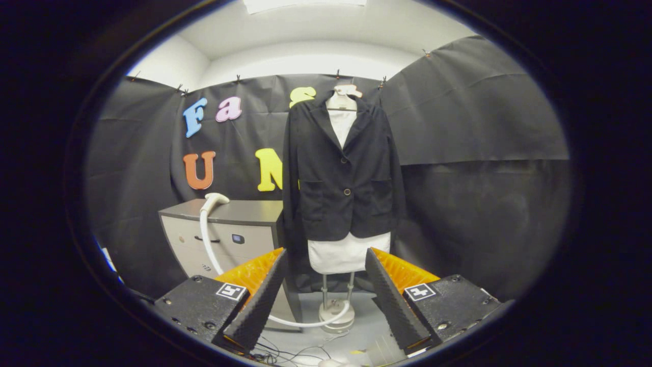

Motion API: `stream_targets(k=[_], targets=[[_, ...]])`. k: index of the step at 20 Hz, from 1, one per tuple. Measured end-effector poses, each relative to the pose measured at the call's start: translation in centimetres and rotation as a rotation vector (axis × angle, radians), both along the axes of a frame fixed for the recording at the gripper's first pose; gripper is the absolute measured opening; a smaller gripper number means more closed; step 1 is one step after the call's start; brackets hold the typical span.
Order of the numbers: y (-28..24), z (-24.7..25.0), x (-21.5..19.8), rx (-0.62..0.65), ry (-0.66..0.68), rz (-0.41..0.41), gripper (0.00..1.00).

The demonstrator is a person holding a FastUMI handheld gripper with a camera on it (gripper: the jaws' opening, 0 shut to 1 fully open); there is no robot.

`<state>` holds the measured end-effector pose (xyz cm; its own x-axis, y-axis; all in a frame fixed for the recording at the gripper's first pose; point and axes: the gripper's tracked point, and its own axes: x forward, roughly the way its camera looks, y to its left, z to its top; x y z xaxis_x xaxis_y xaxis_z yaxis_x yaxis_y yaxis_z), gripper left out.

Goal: Iron the clothes twice with a garment steamer, once on the left side and once on the right side.

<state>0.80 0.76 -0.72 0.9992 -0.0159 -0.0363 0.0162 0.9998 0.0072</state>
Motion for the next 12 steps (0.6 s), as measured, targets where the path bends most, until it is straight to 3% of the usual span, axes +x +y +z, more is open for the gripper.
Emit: stream_targets(k=[6,12], targets=[[1.1,1.3,1.0,-0.022,-0.011,-0.013,0.98],[4.8,5.0,4.8,-0.020,-0.014,0.052,0.98]])
